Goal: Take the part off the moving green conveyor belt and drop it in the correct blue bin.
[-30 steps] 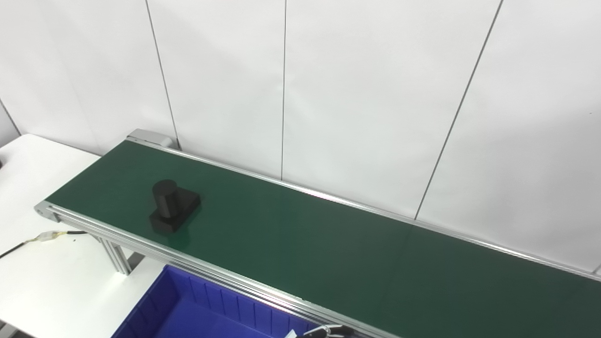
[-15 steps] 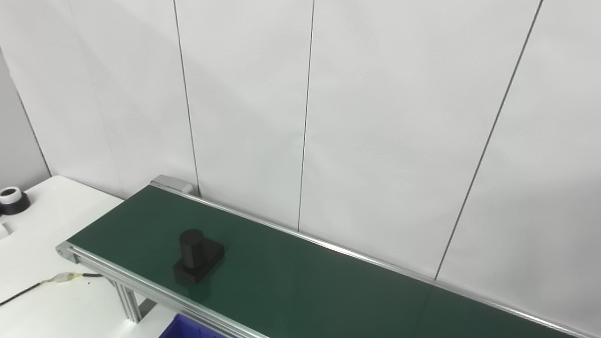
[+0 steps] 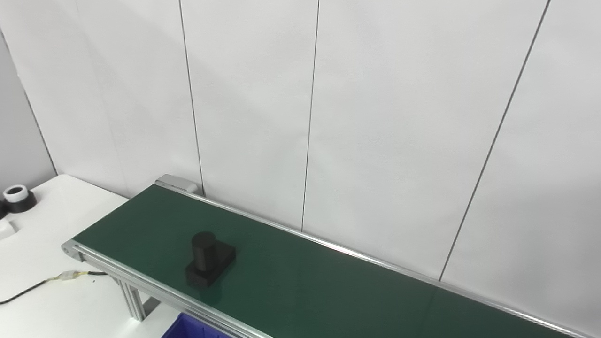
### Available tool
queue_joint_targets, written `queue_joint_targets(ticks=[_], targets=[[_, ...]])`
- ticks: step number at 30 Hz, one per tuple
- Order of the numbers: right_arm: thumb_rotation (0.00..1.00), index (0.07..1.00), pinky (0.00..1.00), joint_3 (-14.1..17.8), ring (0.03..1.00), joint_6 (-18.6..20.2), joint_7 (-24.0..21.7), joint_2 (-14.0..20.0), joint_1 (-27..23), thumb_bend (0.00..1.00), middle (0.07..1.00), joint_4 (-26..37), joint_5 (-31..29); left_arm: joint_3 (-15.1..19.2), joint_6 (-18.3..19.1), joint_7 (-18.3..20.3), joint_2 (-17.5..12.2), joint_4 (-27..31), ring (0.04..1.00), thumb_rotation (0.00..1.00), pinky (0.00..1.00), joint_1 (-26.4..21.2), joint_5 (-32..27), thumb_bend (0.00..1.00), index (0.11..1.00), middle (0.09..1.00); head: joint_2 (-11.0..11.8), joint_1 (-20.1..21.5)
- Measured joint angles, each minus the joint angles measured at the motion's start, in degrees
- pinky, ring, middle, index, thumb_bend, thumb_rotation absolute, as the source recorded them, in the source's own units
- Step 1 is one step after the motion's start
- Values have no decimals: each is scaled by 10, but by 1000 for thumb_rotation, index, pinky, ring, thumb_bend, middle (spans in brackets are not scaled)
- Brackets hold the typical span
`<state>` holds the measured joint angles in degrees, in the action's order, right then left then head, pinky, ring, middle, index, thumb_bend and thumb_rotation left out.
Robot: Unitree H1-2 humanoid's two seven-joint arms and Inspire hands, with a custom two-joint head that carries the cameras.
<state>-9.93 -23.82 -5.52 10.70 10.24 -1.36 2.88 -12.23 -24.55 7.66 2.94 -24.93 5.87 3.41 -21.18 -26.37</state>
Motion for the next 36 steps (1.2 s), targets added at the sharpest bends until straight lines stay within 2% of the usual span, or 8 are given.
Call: queue_joint_targets(ticks=[6,11,13,18,23,28,36], targets=[[217,921,655,3,751,4,-13,1,-22,457,813,40,9,0,0,-1,0,-1,685,394,590,-2,1,796,811,752,-2,4],[318,933,677,6,773,34,-22,4,-61,461,833,65,34,1,0,-1,0,-7,686,393,597,-9,1,782,804,741,-4,6],[391,936,686,6,779,46,-29,7,-75,468,842,69,45,1,0,-1,0,-7,685,377,601,-9,1,758,802,738,-4,5],[481,937,736,7,799,93,-39,8,-109,511,846,72,59,1,0,-2,-1,-7,689,354,596,-10,1,720,795,739,-6,5],[474,934,764,5,832,112,-44,7,-144,510,857,52,67,1,0,-2,-2,-7,689,354,600,-11,1,717,789,738,-11,13],[513,924,761,-1,828,131,-45,3,-172,540,852,39,83,3,0,-2,-4,-6,701,352,621,-12,1,702,791,746,-23,26],[498,910,787,-16,849,136,-45,-3,-199,596,860,15,115,4,0,-2,-5,1,693,368,618,-11,0,697,791,737,-27,36]])
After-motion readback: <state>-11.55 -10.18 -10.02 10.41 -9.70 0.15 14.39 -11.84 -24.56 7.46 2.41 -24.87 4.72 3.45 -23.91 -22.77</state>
